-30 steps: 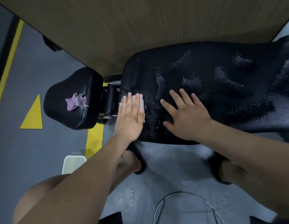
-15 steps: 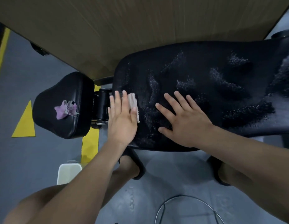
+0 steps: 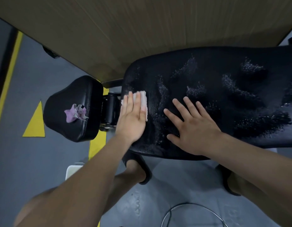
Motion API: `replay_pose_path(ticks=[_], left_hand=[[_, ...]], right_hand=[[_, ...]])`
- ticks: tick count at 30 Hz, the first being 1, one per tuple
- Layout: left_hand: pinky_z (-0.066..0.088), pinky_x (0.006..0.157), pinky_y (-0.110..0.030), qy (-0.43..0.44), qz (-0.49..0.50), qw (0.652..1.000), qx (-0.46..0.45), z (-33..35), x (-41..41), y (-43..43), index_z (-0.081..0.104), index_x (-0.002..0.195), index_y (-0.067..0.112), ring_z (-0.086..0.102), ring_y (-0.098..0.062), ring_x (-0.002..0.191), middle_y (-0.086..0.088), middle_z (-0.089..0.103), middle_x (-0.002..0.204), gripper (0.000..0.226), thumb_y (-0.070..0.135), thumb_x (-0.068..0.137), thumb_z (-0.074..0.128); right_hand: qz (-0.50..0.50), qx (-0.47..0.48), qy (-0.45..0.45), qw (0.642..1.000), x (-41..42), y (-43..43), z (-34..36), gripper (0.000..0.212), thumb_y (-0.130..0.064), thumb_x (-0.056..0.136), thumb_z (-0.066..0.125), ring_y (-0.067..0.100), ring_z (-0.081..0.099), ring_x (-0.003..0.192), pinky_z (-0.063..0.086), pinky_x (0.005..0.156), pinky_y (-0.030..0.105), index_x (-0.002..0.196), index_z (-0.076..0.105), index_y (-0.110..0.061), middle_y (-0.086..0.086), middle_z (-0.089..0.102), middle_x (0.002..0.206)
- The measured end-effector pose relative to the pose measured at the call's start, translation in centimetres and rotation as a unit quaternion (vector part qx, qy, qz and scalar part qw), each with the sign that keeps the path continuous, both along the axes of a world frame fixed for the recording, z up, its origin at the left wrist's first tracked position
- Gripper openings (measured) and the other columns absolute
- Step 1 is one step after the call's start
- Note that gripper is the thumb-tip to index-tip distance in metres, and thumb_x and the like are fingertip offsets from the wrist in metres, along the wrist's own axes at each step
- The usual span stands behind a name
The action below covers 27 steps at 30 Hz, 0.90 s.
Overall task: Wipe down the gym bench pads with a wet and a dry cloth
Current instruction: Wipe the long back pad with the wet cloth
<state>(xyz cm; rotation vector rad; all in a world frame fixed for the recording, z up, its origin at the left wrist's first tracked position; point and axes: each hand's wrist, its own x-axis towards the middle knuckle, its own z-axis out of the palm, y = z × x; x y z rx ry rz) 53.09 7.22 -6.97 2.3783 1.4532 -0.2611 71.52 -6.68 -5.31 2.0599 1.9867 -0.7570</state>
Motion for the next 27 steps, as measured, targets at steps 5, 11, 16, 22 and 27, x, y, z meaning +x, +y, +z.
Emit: replay_pose_path(ticks=[5, 11, 16, 22, 27], left_hand=[[-0.008, 0.127, -0.039, 0.002, 0.003, 1.0, 0.011, -0.6, 0.7, 2.4, -0.008, 0.161, 0.032, -0.02, -0.014, 0.154, 0.002, -0.015, 0.169, 0.058, 0.045, 0.109, 0.01], [-0.01, 0.126, -0.04, 0.007, 0.052, 0.999, 0.009, -0.3, 3.7, 4.3, -0.009, 0.162, 0.028, -0.021, -0.016, 0.154, 0.0, -0.016, 0.169, 0.059, 0.045, 0.108, 0.01], [-0.012, 0.125, -0.036, 0.003, 0.023, 1.0, 0.01, -0.6, 1.4, 0.5, -0.012, 0.161, 0.029, -0.026, -0.013, 0.152, 0.003, -0.02, 0.168, 0.06, 0.048, 0.108, 0.008], [-0.008, 0.126, -0.039, -0.003, 0.042, 0.999, 0.025, -1.2, 4.2, 6.9, -0.009, 0.162, 0.024, -0.021, -0.018, 0.154, -0.002, -0.016, 0.169, 0.06, 0.042, 0.109, 0.011], [-0.005, 0.126, -0.036, -0.027, 0.047, 0.999, 0.002, -0.5, 5.9, 11.2, -0.004, 0.163, 0.021, -0.014, -0.02, 0.156, -0.003, -0.01, 0.17, 0.059, 0.04, 0.11, 0.014]], right_hand=[[-0.005, 0.007, -0.002, 1.0, 0.2, -0.3, 0.2, 0.079, -0.073, 0.098, 0.015, 0.03, -0.028, 0.153, -0.009, 0.126, 0.053, 0.157, -0.023, -0.037, 0.002, -0.032, 0.165], [-0.009, -0.001, -0.004, 1.0, 0.7, -0.1, 0.5, 0.081, -0.075, 0.098, 0.019, 0.028, -0.026, 0.154, -0.005, 0.126, 0.057, 0.158, -0.021, -0.039, -0.002, -0.031, 0.166], [-0.037, -0.017, -0.003, 0.999, 0.4, 0.1, 0.8, 0.084, -0.075, 0.097, 0.024, 0.031, -0.027, 0.153, -0.004, 0.124, 0.061, 0.158, -0.022, -0.039, -0.002, -0.033, 0.165], [-0.038, -0.015, 0.003, 0.999, 0.6, 0.2, 0.8, 0.085, -0.073, 0.098, 0.025, 0.033, -0.029, 0.152, -0.005, 0.124, 0.062, 0.158, -0.023, -0.036, 0.0, -0.034, 0.164], [-0.041, -0.017, 0.011, 0.999, 0.5, 0.2, 0.3, 0.086, -0.074, 0.098, 0.026, 0.033, -0.031, 0.151, -0.007, 0.123, 0.062, 0.157, -0.024, -0.037, -0.001, -0.036, 0.164]])
